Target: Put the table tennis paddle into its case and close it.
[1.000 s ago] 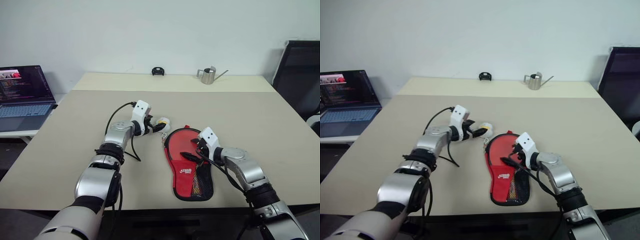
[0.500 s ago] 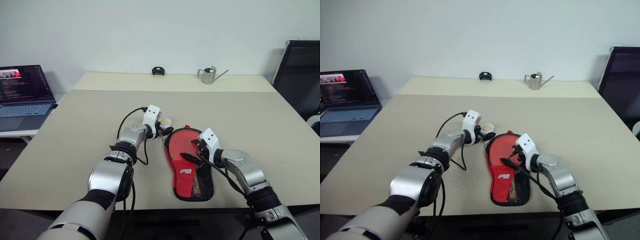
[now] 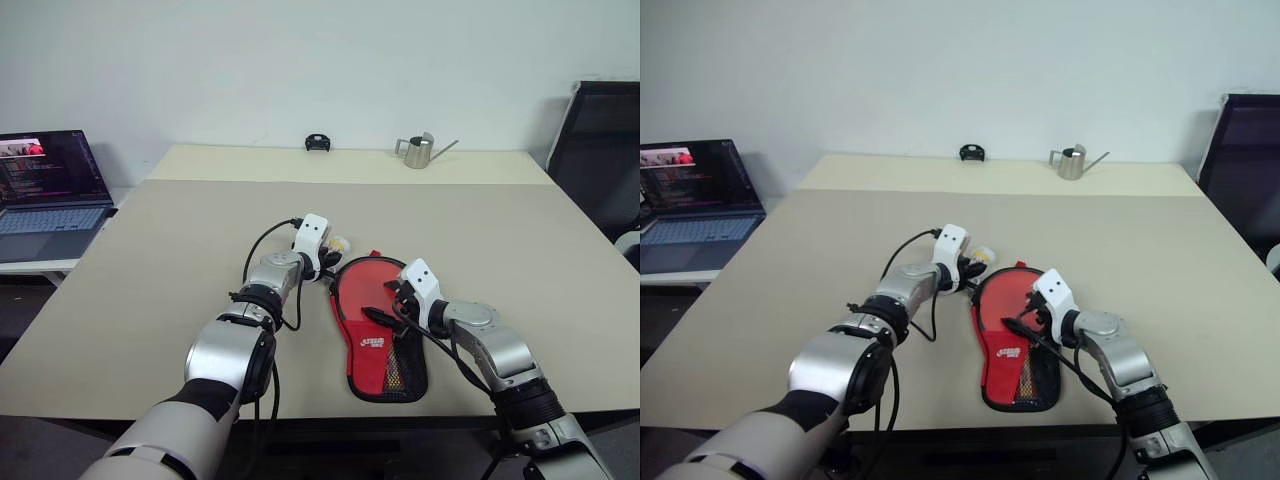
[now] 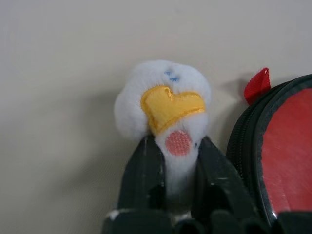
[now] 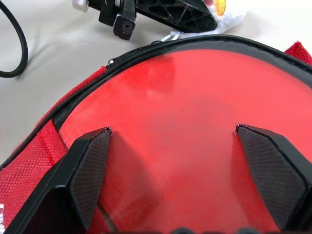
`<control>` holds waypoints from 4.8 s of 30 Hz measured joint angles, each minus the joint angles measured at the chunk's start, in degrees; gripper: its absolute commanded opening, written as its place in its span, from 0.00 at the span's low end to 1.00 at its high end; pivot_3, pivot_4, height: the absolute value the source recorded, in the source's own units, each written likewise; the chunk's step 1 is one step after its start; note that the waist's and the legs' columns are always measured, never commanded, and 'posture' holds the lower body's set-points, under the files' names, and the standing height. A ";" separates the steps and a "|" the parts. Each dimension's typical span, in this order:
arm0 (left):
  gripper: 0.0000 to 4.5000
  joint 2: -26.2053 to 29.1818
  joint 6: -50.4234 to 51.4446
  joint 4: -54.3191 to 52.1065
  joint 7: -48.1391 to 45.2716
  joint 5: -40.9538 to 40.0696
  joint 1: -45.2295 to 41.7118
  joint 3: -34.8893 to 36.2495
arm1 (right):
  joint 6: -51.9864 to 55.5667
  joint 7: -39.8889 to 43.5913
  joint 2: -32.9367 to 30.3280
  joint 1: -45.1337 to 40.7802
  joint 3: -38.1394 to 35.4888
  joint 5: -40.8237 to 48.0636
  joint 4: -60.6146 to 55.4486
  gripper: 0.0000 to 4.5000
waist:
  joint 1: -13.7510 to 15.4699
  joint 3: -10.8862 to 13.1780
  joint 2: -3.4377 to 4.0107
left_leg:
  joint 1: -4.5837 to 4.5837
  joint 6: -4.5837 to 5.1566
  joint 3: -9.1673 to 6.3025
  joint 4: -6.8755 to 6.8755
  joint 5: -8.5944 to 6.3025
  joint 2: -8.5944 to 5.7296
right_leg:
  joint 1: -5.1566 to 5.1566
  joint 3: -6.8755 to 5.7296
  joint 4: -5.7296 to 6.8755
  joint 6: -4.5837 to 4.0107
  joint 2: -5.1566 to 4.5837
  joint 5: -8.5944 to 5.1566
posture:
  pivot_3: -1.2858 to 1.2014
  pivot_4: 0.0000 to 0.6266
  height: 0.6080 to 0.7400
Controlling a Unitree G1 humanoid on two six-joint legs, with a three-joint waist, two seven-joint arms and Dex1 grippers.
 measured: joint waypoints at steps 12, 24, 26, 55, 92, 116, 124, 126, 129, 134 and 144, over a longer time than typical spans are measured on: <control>0.05 10.34 2.30 -11.25 -23.50 -6.54 8.24 3.85 | 0.03 -0.85 1.04 0.83 -0.06 0.05 -0.74 1.00 | -0.18 0.02 0.06 | 0.03 -0.01 0.02 -0.03 0.01 0.04 | -0.02 0.03 0.01 -0.02 0.02 0.00 | 0.52 0.24 1.00; 0.05 11.64 11.53 -29.33 -24.59 -8.90 18.06 3.20 | -2.01 -0.63 3.66 -4.38 1.00 -0.55 6.44 1.00 | -0.05 0.02 0.06 | 0.04 0.00 -0.03 0.01 0.00 0.04 | 0.00 0.00 0.05 -0.03 0.00 0.01 | 0.52 0.24 1.00; 0.05 10.96 11.97 -29.68 -24.55 -8.90 18.04 2.48 | -2.58 -0.34 3.75 -5.48 1.45 -1.06 7.95 1.00 | -0.05 0.02 0.06 | 0.04 0.00 -0.03 0.01 0.00 0.04 | 0.00 0.01 0.05 -0.03 0.00 0.01 | 0.52 0.24 1.00; 0.05 3.61 -6.73 -0.53 -13.29 2.02 -2.12 -4.63 | -0.40 -4.44 7.24 -4.87 2.08 -2.27 7.72 1.00 | -0.21 -0.06 0.05 | 0.13 0.00 0.02 -0.07 0.00 0.04 | 0.07 0.02 0.02 0.00 0.02 -0.01 | 0.52 0.24 1.00; 0.05 -2.50 -12.21 4.10 9.15 10.71 -4.65 -4.77 | 4.25 -5.97 1.00 2.48 0.95 -0.28 -3.40 1.00 | 0.98 -0.08 -0.03 | 0.10 -0.01 -0.14 -0.04 0.00 -0.04 | 0.20 -0.17 -0.07 0.07 -0.04 -0.02 | 0.52 0.24 1.00; 0.05 -9.23 -14.99 6.37 24.30 18.76 -10.99 -6.31 | 16.80 -14.05 3.12 13.02 -0.35 0.63 -22.64 1.00 | 1.53 -0.06 -0.02 | -0.26 -0.03 -0.63 -0.05 0.00 -0.08 | 0.13 -0.93 -0.30 0.12 -0.06 -0.06 | 0.52 0.24 1.00; 0.05 -10.94 -14.98 6.75 28.11 20.60 -11.86 -7.02 | 18.57 -16.70 4.50 14.64 -0.35 1.12 -25.41 1.00 | 1.51 -0.03 -0.02 | -0.27 -0.03 -0.64 -0.05 0.01 -0.09 | 0.11 -0.95 -0.30 0.12 -0.06 -0.06 | 0.52 0.24 1.00; 0.05 -11.79 -14.98 6.77 28.43 21.12 -12.10 -7.22 | 18.69 -17.23 4.67 14.94 -0.35 1.14 -25.78 1.00 | 1.54 -0.02 -0.02 | -0.29 -0.04 -0.64 -0.05 0.01 -0.10 | 0.10 -0.95 -0.30 0.12 -0.06 -0.06 | 0.52 0.24 1.00; 0.05 -12.96 -14.99 6.87 29.09 22.50 -12.37 -8.46 | 18.82 -17.60 4.77 15.32 -0.36 1.18 -26.32 1.00 | 1.54 -0.02 -0.01 | -0.30 -0.04 -0.65 -0.05 0.01 -0.12 | 0.10 -0.95 -0.31 0.12 -0.06 -0.06 | 0.52 0.24 1.00; 0.05 -14.17 -15.00 7.25 30.35 23.80 -13.44 -9.26 | 19.31 -18.29 4.78 15.80 -0.60 1.82 -27.25 1.00 | 1.55 -0.01 0.00 | -0.30 -0.04 -0.66 -0.05 0.01 -0.12 | 0.10 -0.96 -0.30 0.14 -0.06 -0.07 | 0.52 0.24 1.00; 0.05 -15.77 -13.27 7.30 20.21 23.44 -13.30 -9.07 | 19.54 -18.41 4.65 15.80 -0.72 2.25 -26.98 1.00 | 1.62 -0.01 0.01 | -0.33 -0.04 -0.67 -0.06 0.01 -0.22 | 0.11 -0.98 -0.31 0.19 -0.06 -0.11 | 0.52 0.24 1.00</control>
